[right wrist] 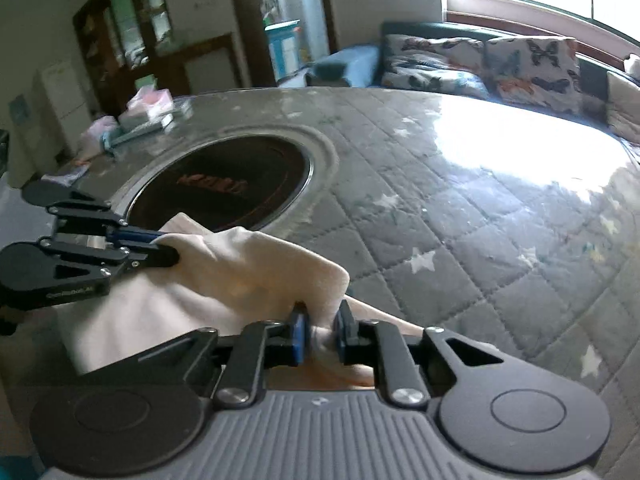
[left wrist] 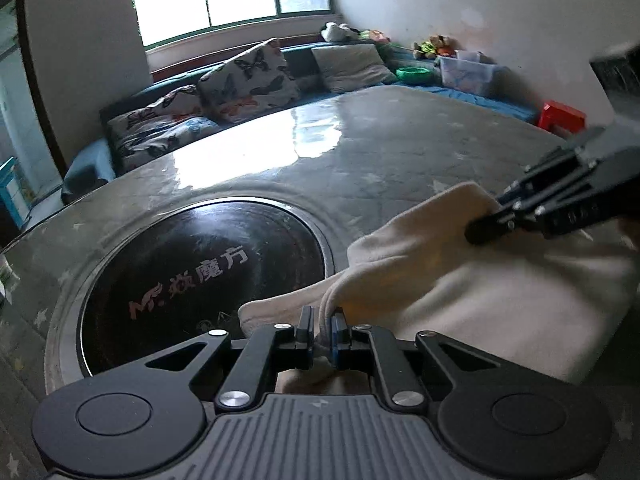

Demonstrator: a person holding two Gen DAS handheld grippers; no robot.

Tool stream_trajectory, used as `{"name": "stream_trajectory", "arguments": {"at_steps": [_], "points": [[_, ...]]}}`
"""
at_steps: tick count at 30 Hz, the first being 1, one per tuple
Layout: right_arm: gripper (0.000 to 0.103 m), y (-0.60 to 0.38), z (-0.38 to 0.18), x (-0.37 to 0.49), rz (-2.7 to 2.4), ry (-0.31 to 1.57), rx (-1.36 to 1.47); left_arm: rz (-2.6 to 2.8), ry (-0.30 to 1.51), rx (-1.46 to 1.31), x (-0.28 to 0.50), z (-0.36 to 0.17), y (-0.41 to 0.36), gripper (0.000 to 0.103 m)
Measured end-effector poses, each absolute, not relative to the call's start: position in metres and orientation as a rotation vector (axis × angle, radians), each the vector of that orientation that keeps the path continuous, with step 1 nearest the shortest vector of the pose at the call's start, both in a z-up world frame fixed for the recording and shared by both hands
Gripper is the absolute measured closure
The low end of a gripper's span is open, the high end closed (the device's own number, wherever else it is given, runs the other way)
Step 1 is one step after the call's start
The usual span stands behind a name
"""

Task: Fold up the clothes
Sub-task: 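Lift the hem with both grippers and fold it toward the collar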

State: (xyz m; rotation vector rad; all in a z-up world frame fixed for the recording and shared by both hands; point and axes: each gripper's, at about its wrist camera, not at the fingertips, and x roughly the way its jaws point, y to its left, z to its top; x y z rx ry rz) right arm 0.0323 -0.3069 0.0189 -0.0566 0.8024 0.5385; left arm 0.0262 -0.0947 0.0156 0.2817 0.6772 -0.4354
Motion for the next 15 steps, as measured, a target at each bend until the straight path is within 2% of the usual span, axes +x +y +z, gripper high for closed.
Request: {"name": "stream_trajectory", "arguments": {"at_steps": [5, 7, 8, 9, 10, 12, 15], "points": [[0.087, -0.312, 0.024, 0.025, 0.530, 0.767, -0.056, -0.423, 0.637, 0.320, 0.029, 0.026, -0.104, 0.094], [0.087, -0.312, 0.024, 0.026, 0.501, 0.759, -0.064, -0.407, 0.657, 0.330, 0.035, 0.022, -0.108, 0.091], [0.084, -0.311, 0.023, 0.028, 0.480, 0.762, -0.059, -0.397, 0.673, 0.327, 0.039, 0.018, -0.109, 0.091], [0.080, -0.312, 0.022, 0.030, 0.466, 0.768, -0.052, -0.383, 0.687, 0.322, 0.042, 0.015, -0.110, 0.087], [0.080, -0.312, 0.021, 0.031, 0.457, 0.770, -0.044, -0.366, 0.693, 0.315, 0.044, 0.013, -0.110, 0.081], [0.079, -0.314, 0.021, 0.031, 0.438, 0.758, -0.034, -0.345, 0.690, 0.302, 0.046, 0.014, -0.110, 0.079], [0.066, -0.318, 0.029, 0.026, 0.406, 0.718, -0.049, -0.323, 0.683, 0.284, 0.047, 0.018, -0.108, 0.079]]}}
